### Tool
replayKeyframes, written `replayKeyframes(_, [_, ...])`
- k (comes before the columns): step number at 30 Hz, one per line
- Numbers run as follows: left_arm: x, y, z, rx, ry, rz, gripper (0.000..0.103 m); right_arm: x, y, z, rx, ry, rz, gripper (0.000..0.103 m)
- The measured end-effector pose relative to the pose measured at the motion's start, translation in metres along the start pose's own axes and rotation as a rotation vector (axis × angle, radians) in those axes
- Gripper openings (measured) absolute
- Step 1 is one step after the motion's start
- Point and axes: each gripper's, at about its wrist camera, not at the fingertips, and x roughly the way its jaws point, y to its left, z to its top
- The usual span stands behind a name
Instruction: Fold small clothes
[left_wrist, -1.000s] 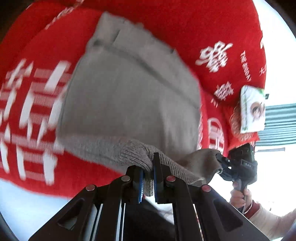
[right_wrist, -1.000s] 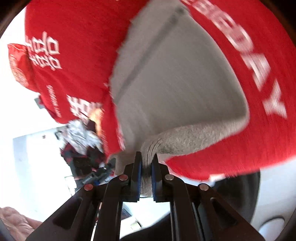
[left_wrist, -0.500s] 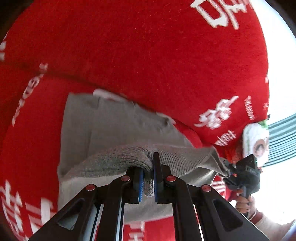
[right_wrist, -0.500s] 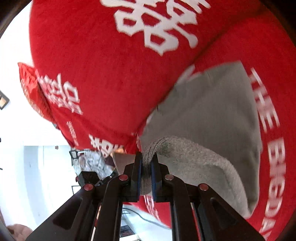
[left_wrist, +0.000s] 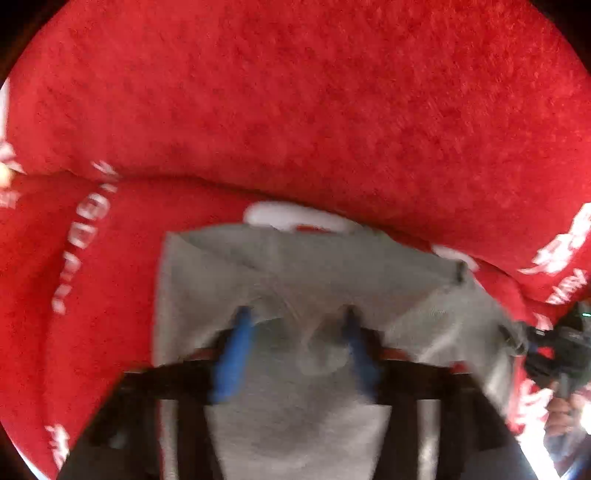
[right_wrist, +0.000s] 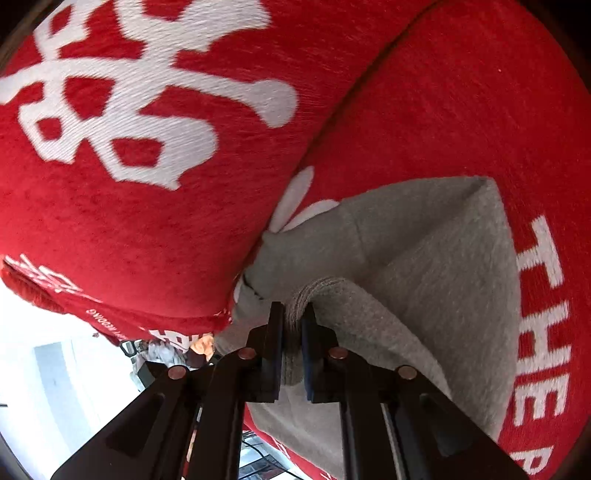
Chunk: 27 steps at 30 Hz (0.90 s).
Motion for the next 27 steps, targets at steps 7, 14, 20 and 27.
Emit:
replayKeyframes(7, [-0.031, 0.005, 0.004, 0.023, -0.020, -0.011, 0.068, -0.029, 0.034, 0.006, -0.107, -0.061, -0.058, 0.029])
replayKeyframes(14, [0.011, -0.021, -0.010, 0.086, 0.101, -0.073, 0.068, 0.011, 0.062, -0.017, -0.295, 0.084, -0.163, 0.029])
replayKeyframes(20, [0.044, -0.005, 0.000, -0.017, 0.072, -0.004, 0.068, 0.035, 0.032, -0.003, -0.287, 0.052, -0.278, 0.022])
replayKeyframes(27, [0.040, 0.014, 0.010, -0.013, 0.046, 0.126, 0.068, -0.004, 0.013, 0.028, -0.198, -0.088, -0.353, 0.024])
